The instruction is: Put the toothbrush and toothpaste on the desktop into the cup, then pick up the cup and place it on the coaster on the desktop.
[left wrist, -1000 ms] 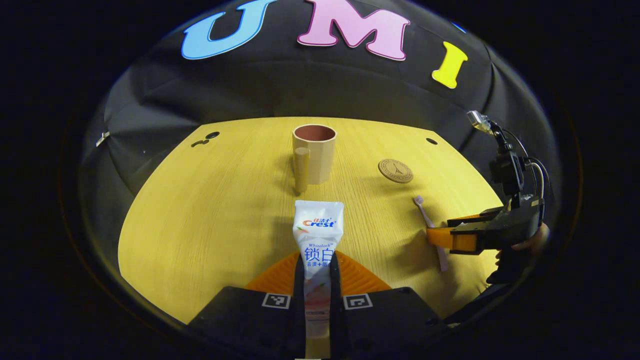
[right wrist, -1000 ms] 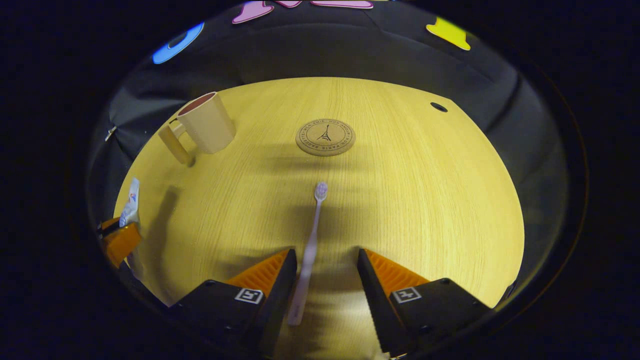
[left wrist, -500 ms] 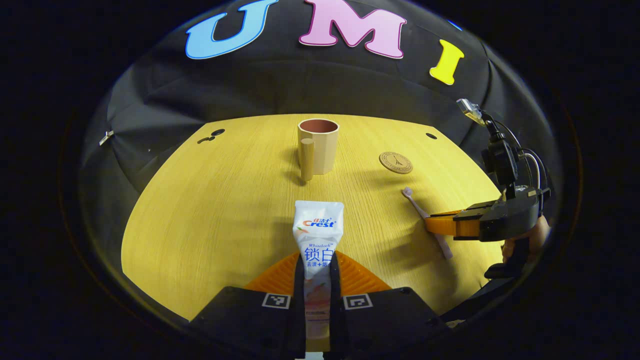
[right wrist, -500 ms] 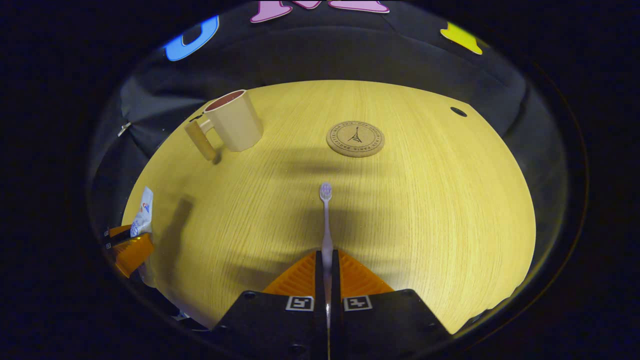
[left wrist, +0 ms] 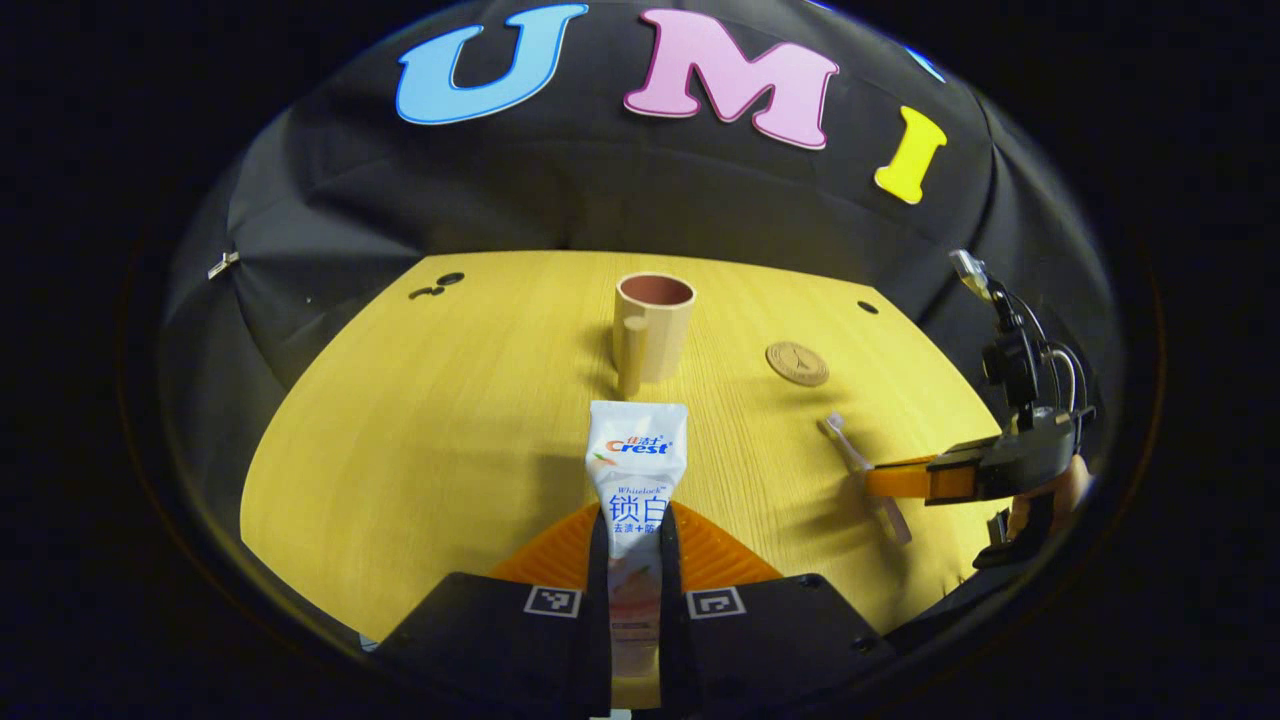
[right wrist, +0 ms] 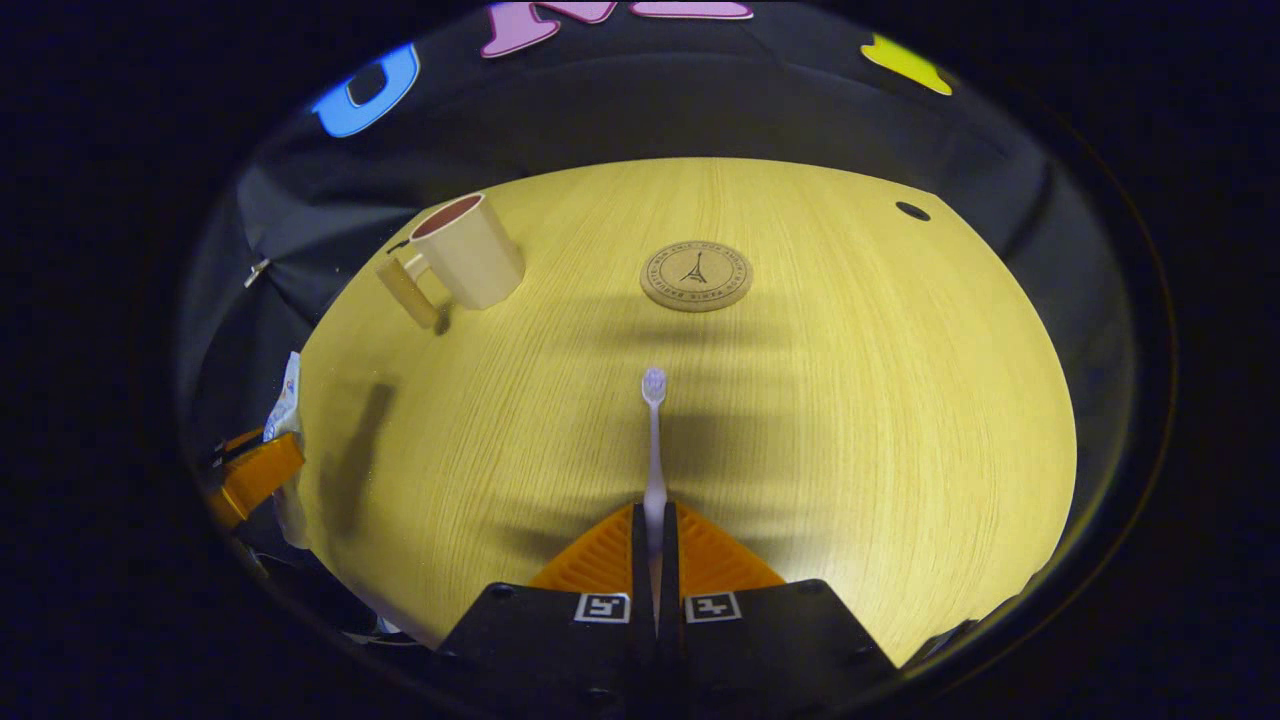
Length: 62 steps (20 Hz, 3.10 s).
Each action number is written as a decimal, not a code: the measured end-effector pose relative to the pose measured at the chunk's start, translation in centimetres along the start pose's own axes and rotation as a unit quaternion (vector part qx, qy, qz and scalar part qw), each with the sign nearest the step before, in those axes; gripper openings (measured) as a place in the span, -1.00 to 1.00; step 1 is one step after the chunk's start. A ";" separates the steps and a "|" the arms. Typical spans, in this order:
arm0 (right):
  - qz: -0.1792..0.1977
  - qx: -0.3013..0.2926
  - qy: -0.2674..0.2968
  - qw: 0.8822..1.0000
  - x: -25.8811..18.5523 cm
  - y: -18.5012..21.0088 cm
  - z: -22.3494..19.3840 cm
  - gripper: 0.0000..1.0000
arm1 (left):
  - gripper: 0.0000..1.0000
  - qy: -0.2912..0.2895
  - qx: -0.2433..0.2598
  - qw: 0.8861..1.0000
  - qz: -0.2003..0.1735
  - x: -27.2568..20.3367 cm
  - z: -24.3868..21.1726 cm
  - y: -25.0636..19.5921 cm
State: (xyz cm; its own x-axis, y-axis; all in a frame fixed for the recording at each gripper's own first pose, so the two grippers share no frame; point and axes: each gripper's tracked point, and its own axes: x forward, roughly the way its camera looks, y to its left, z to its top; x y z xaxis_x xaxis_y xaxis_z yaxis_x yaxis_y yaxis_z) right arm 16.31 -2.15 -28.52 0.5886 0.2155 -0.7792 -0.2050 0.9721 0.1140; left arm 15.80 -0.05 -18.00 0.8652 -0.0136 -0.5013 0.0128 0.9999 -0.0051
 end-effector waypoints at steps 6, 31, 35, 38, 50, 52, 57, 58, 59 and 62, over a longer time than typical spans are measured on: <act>0.015 0.033 -0.019 0.999 -2.4 -1.0 1.1 -0.90 | -0.52 -0.069 -0.022 0.997 -0.029 -0.5 7.5 0.0; 0.026 0.095 -0.016 0.995 -3.5 -4.3 4.7 -0.89 | -0.52 -0.214 0.041 0.947 -0.236 14.9 25.0 -4.7; 0.019 0.094 -0.015 0.995 -3.2 -4.6 4.8 -0.89 | -0.49 -0.196 0.046 0.948 -0.249 16.6 23.0 -4.6; 0.020 0.091 -0.012 0.996 -2.6 -4.4 4.8 -0.90 | -0.46 -0.189 0.066 0.950 -0.242 16.8 21.7 -4.3; 0.062 0.058 -0.048 0.995 -3.3 -0.3 7.2 -0.90 | 0.96 -0.176 0.046 0.968 -0.172 12.2 17.8 -0.5; 0.072 0.050 -0.066 0.994 -3.8 0.7 8.6 -1.00 | 0.95 -0.184 0.020 0.972 -0.146 10.1 17.1 1.0; 0.100 0.028 -0.120 0.987 -4.6 3.7 13.8 -0.89 | 0.94 -0.177 -0.012 0.979 -0.102 4.7 12.5 2.9; 0.108 0.026 -0.132 0.985 -4.7 4.5 14.9 -0.90 | 0.95 -0.170 -0.011 0.981 -0.094 3.9 11.3 3.1; 0.114 0.025 -0.141 0.983 -4.7 5.3 15.9 -0.90 | 0.95 -0.163 -0.014 0.983 -0.086 3.0 10.3 3.4; 0.132 0.021 -0.176 0.975 -5.0 7.2 19.1 -0.91 | 0.95 -0.158 -0.057 0.983 -0.079 0.1 8.1 2.9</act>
State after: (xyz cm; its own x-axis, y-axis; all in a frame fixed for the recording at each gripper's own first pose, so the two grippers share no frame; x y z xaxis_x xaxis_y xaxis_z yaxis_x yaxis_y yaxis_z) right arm 26.89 5.51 -12.04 0.7529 0.4693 -0.4613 -0.3570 0.8802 0.3128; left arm 20.03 2.78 -11.05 0.9694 -0.1517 -0.1932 0.1198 0.9786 -0.1670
